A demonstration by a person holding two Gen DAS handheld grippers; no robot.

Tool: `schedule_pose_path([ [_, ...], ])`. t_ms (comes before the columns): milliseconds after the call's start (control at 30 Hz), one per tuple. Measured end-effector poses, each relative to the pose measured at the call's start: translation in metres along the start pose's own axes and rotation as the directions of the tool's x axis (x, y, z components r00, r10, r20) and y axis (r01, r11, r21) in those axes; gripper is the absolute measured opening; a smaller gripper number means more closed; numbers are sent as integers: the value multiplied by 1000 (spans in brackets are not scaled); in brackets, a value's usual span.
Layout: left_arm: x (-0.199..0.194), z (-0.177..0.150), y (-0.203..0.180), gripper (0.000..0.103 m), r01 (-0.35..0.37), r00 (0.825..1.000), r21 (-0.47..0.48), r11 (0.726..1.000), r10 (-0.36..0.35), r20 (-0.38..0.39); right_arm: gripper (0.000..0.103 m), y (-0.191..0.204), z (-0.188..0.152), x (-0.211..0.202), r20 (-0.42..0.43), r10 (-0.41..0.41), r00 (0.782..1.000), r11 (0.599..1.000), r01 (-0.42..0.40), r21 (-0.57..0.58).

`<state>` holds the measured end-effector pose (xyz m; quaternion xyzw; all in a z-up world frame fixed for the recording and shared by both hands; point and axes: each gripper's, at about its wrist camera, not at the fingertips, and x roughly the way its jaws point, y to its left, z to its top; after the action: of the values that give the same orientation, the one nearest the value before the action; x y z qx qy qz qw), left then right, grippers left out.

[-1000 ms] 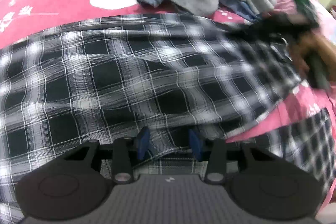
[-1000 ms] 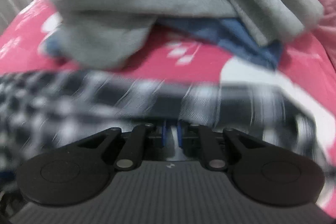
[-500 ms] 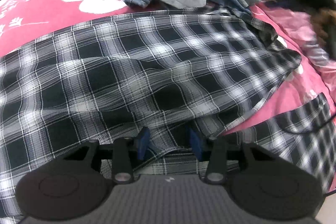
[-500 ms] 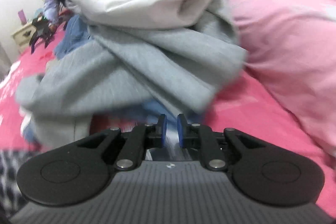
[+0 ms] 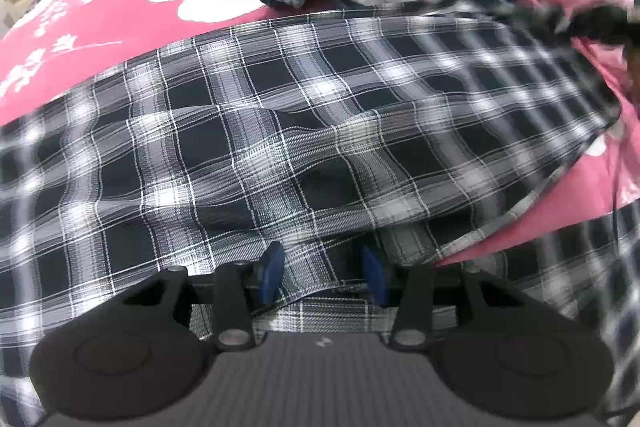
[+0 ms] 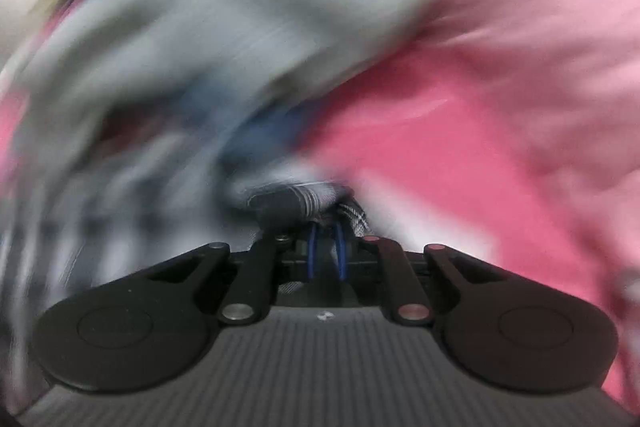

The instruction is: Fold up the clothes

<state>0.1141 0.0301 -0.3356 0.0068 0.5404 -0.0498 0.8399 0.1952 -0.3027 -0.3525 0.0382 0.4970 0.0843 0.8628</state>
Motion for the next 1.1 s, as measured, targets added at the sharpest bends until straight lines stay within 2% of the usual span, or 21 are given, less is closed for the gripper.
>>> schedule_pose_path([
  [367, 2, 6, -25, 50, -153, 988, -17, 988, 153, -21, 13, -97, 20, -34, 113, 44, 993, 992, -57, 113],
  [400, 2, 6, -26, 51, -166, 986, -16, 986, 166, -23, 13, -92, 13, -28, 79, 72, 994, 995, -78, 69],
  [500, -1, 9, -34, 51, -206, 978, 5, 979, 206, -21, 13, -97, 1, 3, -8, -59, 998, 998, 59, -27],
  [567, -7, 10, -43, 50, -221, 975, 33, 975, 222, -3, 13, -119, 3, -7, 26, -84, 996, 992, 81, 97],
  [600, -11, 11, -49, 50, -222, 975, 51, 974, 221, 13, 13, -130, 4, -12, 41, -98, 994, 983, 90, 159],
  [667, -18, 9, -66, 51, -182, 983, 109, 977, 178, 45, 18, -141, 3, -30, 44, -32, 999, 972, 20, 235],
  [733, -19, 6, -90, 51, -132, 990, 182, 974, 122, 64, 42, -141, -4, -31, -24, 26, 999, 970, -20, 244],
  [767, -16, 5, -103, 51, -110, 993, 214, 971, 99, 65, 48, -140, -7, -32, -58, 55, 997, 968, -39, 249],
  [800, -13, 3, -115, 51, -91, 995, 245, 965, 77, 66, 48, -140, -10, -33, -91, 85, 992, 965, -59, 256],
  [933, 2, 0, -162, 51, -62, 994, 363, 930, 27, 102, 48, -129, -21, -24, -137, 80, 987, 983, -56, 174],
  [1033, 12, 1, -179, 52, -55, 989, 384, 922, -2, 146, 41, -120, -27, -21, -163, 63, 985, 995, -48, 91],
  [1100, 19, 3, -186, 52, -72, 985, 378, 923, 7, 170, 29, -113, -28, -25, -166, 35, 986, 999, -34, 7],
])
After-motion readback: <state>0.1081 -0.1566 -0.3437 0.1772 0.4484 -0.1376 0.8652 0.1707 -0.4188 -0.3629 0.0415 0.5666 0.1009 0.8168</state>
